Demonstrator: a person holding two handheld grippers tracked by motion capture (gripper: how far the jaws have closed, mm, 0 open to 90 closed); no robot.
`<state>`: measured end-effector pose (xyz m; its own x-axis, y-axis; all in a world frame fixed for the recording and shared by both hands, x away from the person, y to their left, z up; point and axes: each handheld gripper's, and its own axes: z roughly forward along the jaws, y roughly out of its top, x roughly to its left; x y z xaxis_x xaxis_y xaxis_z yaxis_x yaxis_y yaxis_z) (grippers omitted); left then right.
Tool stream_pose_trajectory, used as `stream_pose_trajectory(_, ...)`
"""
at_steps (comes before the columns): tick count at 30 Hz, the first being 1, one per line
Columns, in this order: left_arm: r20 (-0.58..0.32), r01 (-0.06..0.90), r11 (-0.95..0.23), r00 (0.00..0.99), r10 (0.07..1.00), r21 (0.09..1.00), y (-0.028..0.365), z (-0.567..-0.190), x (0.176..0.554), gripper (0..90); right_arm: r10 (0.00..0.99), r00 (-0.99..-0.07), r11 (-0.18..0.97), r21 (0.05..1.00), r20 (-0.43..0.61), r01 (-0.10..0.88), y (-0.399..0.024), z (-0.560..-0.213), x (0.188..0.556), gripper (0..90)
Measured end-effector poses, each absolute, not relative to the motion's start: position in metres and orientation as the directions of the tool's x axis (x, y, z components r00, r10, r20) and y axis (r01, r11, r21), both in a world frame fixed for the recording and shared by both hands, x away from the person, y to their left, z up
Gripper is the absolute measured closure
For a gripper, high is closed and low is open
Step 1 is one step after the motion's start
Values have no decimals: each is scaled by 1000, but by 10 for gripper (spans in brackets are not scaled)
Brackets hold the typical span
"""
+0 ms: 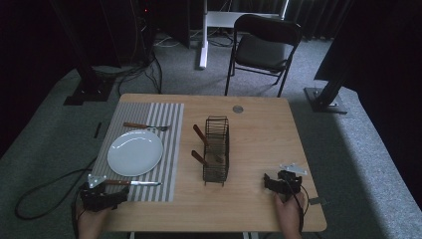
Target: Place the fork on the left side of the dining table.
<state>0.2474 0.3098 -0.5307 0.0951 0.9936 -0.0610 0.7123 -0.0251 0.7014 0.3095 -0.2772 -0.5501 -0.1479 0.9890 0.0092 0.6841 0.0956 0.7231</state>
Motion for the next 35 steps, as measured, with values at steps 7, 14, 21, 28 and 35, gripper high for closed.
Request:
stream_pose_trajectory(7, -5, 704, -43, 67, 998, 709, 310, -539, 241, 0, 989, -148, 95, 723, 9, 684, -277, -550, 309, 138)
stream_pose_trajectory(14, 14, 721, -46, 50, 999, 692, 313, -544, 240, 0, 989, -148, 96, 723, 9, 684, -277, -550, 310, 138)
stream_pose_trajectory(21, 13, 718, -33, 33, 999, 696, 313, -548, 240, 0, 989, -148, 95, 723, 9, 684, -277, -550, 309, 138)
stream_pose_trajectory(28, 11, 686, -22, 20, 1000, 728, 312, -552, 237, 0, 989, -148, 96, 723, 9, 684, -277, -550, 310, 138)
stream_pose_trajectory(35, 13, 679, -23, 20, 1000, 734, 313, -553, 236, 0, 989, -148, 96, 723, 9, 684, -277, -550, 310, 138)
